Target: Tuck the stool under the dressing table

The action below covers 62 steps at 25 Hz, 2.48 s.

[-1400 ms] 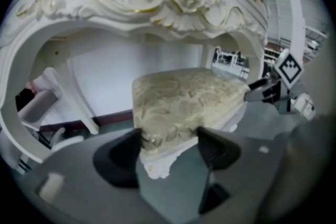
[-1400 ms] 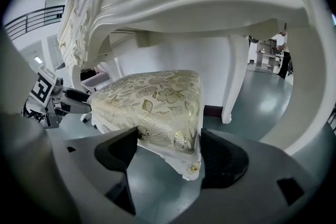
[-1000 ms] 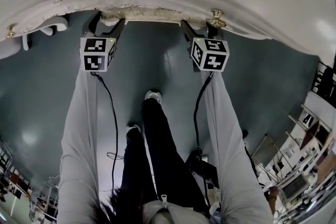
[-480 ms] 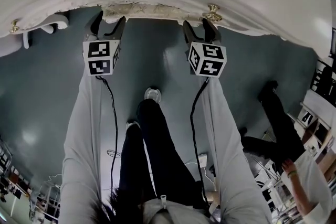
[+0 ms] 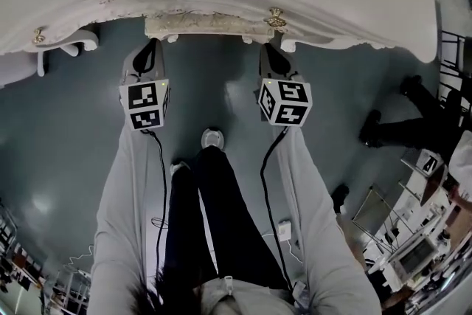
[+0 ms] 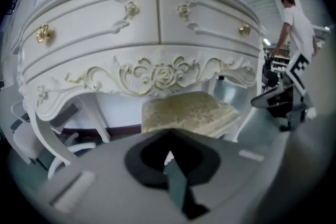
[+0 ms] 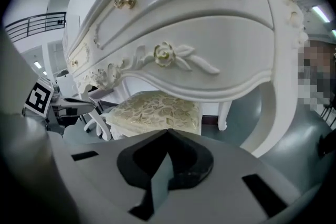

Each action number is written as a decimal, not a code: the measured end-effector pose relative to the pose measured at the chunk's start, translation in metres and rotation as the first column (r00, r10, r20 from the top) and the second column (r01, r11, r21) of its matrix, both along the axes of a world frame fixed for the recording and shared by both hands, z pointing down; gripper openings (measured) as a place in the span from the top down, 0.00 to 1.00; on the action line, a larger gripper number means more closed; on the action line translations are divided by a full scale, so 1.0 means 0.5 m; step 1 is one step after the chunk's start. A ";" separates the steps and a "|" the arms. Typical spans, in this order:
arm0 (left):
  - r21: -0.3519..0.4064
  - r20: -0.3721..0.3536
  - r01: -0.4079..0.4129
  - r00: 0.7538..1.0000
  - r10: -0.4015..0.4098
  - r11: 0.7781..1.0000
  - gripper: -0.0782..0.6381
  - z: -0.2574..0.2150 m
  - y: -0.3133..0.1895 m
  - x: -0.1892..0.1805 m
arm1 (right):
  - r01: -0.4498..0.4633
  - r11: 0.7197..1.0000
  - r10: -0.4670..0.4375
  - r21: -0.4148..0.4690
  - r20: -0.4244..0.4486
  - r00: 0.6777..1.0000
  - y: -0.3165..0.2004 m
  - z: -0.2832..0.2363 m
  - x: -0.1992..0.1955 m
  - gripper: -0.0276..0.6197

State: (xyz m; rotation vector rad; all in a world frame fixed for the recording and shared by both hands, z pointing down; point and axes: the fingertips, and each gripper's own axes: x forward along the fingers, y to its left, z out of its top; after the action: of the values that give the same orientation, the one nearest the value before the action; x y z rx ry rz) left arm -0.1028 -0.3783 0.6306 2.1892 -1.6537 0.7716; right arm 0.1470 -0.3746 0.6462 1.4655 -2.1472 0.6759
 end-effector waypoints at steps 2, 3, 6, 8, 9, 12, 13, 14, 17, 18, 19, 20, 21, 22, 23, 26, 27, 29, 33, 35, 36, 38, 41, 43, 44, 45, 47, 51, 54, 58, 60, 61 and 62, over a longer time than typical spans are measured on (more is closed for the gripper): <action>0.010 -0.022 -0.022 1.000 0.022 1.000 0.88 -0.025 0.013 0.011 | 0.009 1.000 -0.009 0.018 -0.010 1.000 0.013 -0.022 -0.004 0.96; 0.016 -0.028 -0.037 0.999 0.038 0.999 0.88 -0.038 0.019 0.017 | 0.013 0.999 -0.012 0.030 -0.013 1.000 0.018 -0.033 -0.007 0.96; 0.037 -0.047 -0.062 0.997 0.064 0.997 0.88 -0.076 0.036 0.029 | 0.007 0.998 -0.006 0.059 -0.004 1.000 0.036 -0.071 -0.018 0.96; 0.048 -0.075 -0.056 0.995 0.059 0.997 0.88 -0.098 0.050 0.029 | 0.003 0.997 -0.003 0.075 0.001 1.000 0.050 -0.097 -0.026 0.96; 0.052 -0.086 -0.052 0.995 0.057 0.997 0.88 -0.109 0.057 0.029 | 0.003 0.997 -0.003 0.082 0.002 1.000 0.056 -0.109 -0.031 0.96; 0.061 -0.107 -0.049 0.993 0.056 0.997 0.88 -0.145 0.080 0.027 | 0.002 0.995 -0.002 0.101 0.002 1.000 0.075 -0.148 -0.043 0.96; 0.066 -0.115 -0.049 0.992 0.056 0.997 0.88 -0.158 0.087 0.026 | -0.003 0.994 0.002 0.107 0.005 1.000 0.082 -0.162 -0.046 0.96; 0.073 -0.124 -0.049 0.991 0.058 0.996 0.88 -0.173 0.094 0.025 | -0.009 0.993 0.008 0.115 0.009 1.000 0.087 -0.178 -0.048 0.96; 0.097 -0.158 -0.042 0.986 0.057 0.994 0.88 -0.223 0.113 0.018 | -0.032 0.990 0.029 0.139 0.029 0.999 0.105 -0.228 -0.052 0.96; 0.100 -0.171 -0.035 0.984 0.052 0.994 0.88 -0.240 0.122 0.014 | -0.040 0.989 0.035 0.144 0.037 0.999 0.113 -0.244 -0.054 0.96; 0.099 -0.185 -0.028 0.982 0.046 0.995 0.88 -0.257 0.132 0.010 | -0.048 0.988 0.042 0.149 0.045 0.998 0.123 -0.261 -0.056 0.95; 0.098 -0.196 -0.024 0.980 0.043 0.995 0.88 -0.274 0.144 0.007 | -0.055 0.987 0.048 0.153 0.053 0.997 0.133 -0.278 -0.058 0.96; 0.099 -0.202 -0.025 0.978 0.045 0.995 0.88 -0.291 0.155 0.006 | -0.062 0.985 0.053 0.158 0.060 0.997 0.145 -0.295 -0.060 0.96; 0.103 -0.201 -0.031 0.978 0.052 0.994 0.88 -0.308 0.166 0.006 | -0.068 0.984 0.058 0.164 0.064 0.996 0.156 -0.312 -0.061 0.96; 0.110 -0.195 -0.042 0.979 0.063 0.993 0.88 -0.326 0.176 0.008 | -0.073 0.983 0.063 0.168 0.065 0.996 0.168 -0.329 -0.062 0.95; 0.143 -0.169 -0.085 0.979 0.109 0.986 0.88 -0.383 0.200 0.011 | -0.089 0.980 0.079 0.177 0.061 0.995 0.200 -0.377 -0.065 0.95; 0.156 -0.163 -0.098 0.979 0.124 0.983 0.88 -0.401 0.206 0.011 | -0.095 0.979 0.085 0.180 0.063 0.994 0.210 -0.392 -0.068 0.95; 0.178 -0.162 -0.114 0.976 0.144 0.977 0.88 -0.435 0.219 0.011 | -0.104 0.976 0.093 0.190 0.067 0.993 0.228 -0.423 -0.072 0.95; 0.211 -0.187 -0.118 0.969 0.159 0.970 0.88 -0.506 0.244 0.010 | -0.110 0.971 0.097 0.214 0.072 0.993 0.260 -0.491 -0.078 0.95; 0.224 -0.196 -0.124 0.966 0.169 0.967 0.88 -0.542 0.255 0.008 | -0.113 0.967 0.098 0.229 0.076 0.992 0.272 -0.527 -0.082 0.96; 0.231 -0.198 -0.129 0.964 0.177 0.964 0.88 -0.558 0.261 0.007 | -0.115 0.965 0.099 0.237 0.078 0.992 0.277 -0.545 -0.084 0.95; 0.242 -0.199 -0.139 0.962 0.189 0.960 0.88 -0.588 0.274 0.004 | -0.121 0.961 0.101 0.250 0.089 0.991 0.290 -0.578 -0.087 0.95; 0.257 -0.195 -0.147 0.960 0.200 0.955 0.88 -0.630 0.297 -0.005 | -0.135 0.955 0.110 0.263 0.109 0.988 0.314 -0.625 -0.088 0.95; 0.269 -0.183 -0.158 0.960 0.211 0.950 0.88 -0.658 0.309 -0.009 | -0.141 0.952 0.114 0.273 0.112 0.987 0.327 -0.654 -0.088 0.95; 0.274 -0.174 -0.166 0.960 0.218 0.947 0.88 -0.670 0.314 -0.010 | -0.142 0.950 0.115 0.278 0.111 0.987 0.333 -0.667 -0.088 0.95; 0.277 -0.167 -0.172 0.960 0.224 0.945 0.88 -0.681 0.319 -0.012 | -0.142 0.948 0.115 0.284 0.110 0.987 0.338 -0.679 -0.089 0.95; 0.277 -0.169 -0.176 0.959 0.228 0.945 0.88 -0.703 0.330 -0.015 | -0.138 0.945 0.111 0.297 0.104 0.988 0.347 -0.706 -0.092 0.95; 0.295 -0.197 -0.169 0.952 0.233 0.941 0.88 -0.756 0.352 -0.022 | -0.122 0.938 0.098 0.326 0.089 0.991 0.370 -0.760 -0.104 0.95; 0.323 -0.205 -0.163 0.950 0.237 0.932 0.88 -0.800 0.364 -0.029 | -0.108 0.926 0.087 0.362 0.073 0.994 0.386 -0.801 -0.116 0.95; 0.356 -0.207 -0.167 0.945 0.252 0.919 0.88 -0.849 0.381 -0.036 | -0.086 0.908 0.072 0.410 0.049 0.996 0.408 -0.849 -0.134 0.95; 0.378 -0.191 -0.180 0.945 0.267 0.908 0.88 -0.876 0.390 -0.036 | -0.074 0.900 0.063 0.429 0.041 0.997 0.418 -0.874 -0.143 0.95; 0.388 -0.185 -0.187 0.943 0.275 0.902 0.88 -0.889 0.395 -0.035 | -0.070 0.896 0.060 0.438 0.036 0.998 0.423 -0.886 -0.146 0.95; 0.398 -0.181 -0.193 0.942 0.283 0.897 0.88 -0.902 0.401 -0.034 | -0.067 0.893 0.059 0.445 0.033 0.998 0.428 -0.897 -0.148 0.95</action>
State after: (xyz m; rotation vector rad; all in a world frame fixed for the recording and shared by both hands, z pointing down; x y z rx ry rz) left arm -0.1197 -0.1777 0.1798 2.6657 -1.5278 0.2390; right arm 0.0732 -0.1606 0.1977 1.7674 -2.3844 0.2158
